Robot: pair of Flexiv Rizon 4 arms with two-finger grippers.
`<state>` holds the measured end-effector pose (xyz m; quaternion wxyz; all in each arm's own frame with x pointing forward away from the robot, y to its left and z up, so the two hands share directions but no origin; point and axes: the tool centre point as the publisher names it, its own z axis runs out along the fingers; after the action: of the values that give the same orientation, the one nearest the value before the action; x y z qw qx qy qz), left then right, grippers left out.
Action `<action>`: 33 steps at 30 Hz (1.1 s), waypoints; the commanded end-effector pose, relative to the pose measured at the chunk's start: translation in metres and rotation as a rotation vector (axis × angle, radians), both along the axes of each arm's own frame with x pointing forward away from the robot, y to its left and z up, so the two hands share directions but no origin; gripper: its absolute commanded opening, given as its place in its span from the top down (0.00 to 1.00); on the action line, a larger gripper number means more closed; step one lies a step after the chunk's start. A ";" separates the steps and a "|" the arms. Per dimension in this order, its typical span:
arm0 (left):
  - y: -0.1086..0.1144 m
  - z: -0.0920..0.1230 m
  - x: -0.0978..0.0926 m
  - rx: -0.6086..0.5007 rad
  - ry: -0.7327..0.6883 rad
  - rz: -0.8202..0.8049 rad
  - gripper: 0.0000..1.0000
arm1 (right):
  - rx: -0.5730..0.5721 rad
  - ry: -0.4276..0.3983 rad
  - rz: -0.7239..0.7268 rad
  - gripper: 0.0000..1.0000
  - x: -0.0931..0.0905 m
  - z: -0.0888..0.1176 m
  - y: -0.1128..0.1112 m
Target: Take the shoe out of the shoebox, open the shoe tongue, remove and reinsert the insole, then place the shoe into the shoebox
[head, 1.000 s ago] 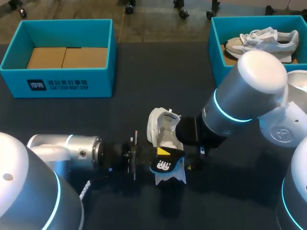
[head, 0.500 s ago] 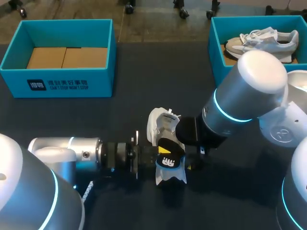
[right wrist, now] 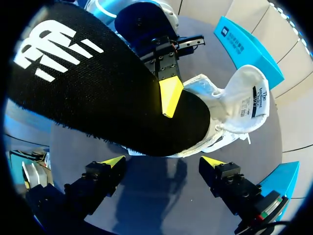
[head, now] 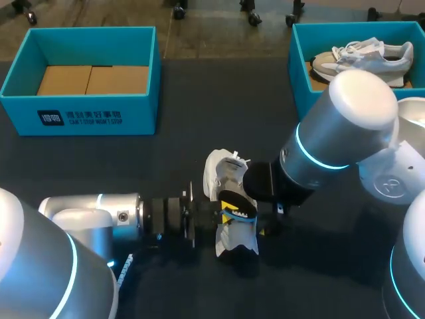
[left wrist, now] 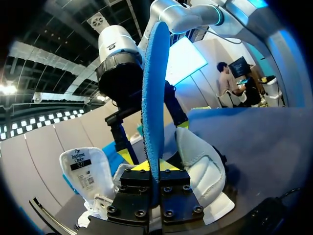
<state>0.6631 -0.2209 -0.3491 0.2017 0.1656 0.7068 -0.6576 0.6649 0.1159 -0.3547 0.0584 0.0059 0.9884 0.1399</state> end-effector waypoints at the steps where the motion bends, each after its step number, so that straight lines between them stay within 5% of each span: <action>1: -0.002 -0.003 0.002 0.007 0.003 -0.001 1.00 | -0.001 -0.001 0.000 0.00 0.000 -0.001 0.001; 6: 0.003 -0.002 0.002 0.007 0.009 -0.025 1.00 | -0.001 -0.001 0.000 0.00 0.000 -0.001 0.001; 8: 0.004 -0.001 0.003 0.008 0.011 -0.026 0.85 | -0.001 -0.001 0.000 0.00 0.000 -0.001 0.001; 12: 0.006 0.002 0.003 0.002 0.009 -0.027 0.77 | -0.001 -0.001 0.000 0.00 0.000 -0.001 0.001; 13: 0.006 0.006 0.003 -0.015 0.000 -0.025 0.64 | -0.001 -0.001 0.000 0.00 0.000 -0.001 0.001; 33: -0.005 0.040 -0.010 0.000 -0.075 -0.024 0.64 | -0.001 -0.001 0.000 0.00 0.000 -0.001 0.001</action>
<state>0.6559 -0.2249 -0.3143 0.2167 0.2012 0.6928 -0.6577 0.6649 0.1159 -0.3547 0.0584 0.0059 0.9884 0.1399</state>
